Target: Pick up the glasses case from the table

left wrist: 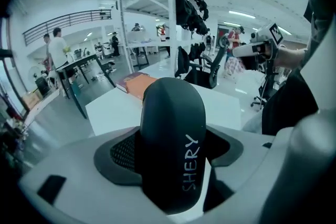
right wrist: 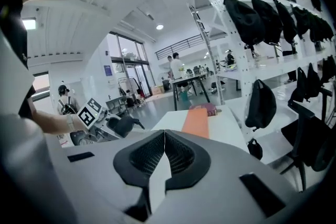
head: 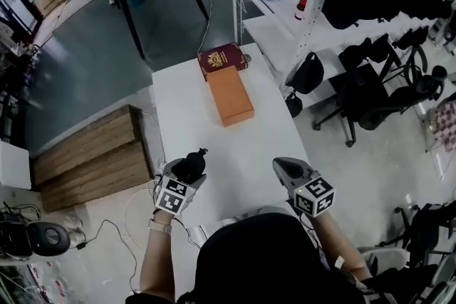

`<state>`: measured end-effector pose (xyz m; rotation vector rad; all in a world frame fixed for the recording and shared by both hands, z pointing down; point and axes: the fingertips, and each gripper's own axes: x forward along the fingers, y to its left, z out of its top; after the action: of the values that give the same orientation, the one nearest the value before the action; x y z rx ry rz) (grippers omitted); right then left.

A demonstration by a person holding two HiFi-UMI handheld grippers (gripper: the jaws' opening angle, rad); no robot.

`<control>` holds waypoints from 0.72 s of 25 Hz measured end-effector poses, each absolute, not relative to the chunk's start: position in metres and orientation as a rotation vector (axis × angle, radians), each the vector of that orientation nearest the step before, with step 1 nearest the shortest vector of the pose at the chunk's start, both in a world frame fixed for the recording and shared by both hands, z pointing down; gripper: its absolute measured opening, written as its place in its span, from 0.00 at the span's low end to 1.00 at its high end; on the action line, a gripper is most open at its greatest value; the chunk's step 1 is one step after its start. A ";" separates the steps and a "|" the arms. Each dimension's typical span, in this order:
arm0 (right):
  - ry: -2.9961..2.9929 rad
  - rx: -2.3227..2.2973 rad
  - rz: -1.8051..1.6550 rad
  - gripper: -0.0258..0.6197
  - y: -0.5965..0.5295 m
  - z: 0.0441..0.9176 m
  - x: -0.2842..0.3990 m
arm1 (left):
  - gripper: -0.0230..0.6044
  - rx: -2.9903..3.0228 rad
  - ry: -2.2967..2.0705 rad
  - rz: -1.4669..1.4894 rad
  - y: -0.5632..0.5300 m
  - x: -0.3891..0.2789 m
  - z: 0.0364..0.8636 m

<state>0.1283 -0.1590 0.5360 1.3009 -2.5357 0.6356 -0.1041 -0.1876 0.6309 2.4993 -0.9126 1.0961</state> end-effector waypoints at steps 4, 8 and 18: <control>-2.586 1.212 0.601 0.09 -0.169 0.524 0.099 | 0.61 2.469 -1.050 0.915 -0.181 -0.126 0.600; -2.627 1.121 0.560 0.08 -0.178 0.515 0.067 | 0.61 2.435 -1.166 0.793 -0.168 -0.151 0.582; -2.703 0.860 0.485 0.08 -0.175 0.503 -0.024 | 0.61 2.328 -1.410 0.535 -0.126 -0.208 0.551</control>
<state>-0.0239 -0.1747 0.5034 0.8605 -2.7030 0.4848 -0.2083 -0.1257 0.5513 2.3284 -1.4101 0.5348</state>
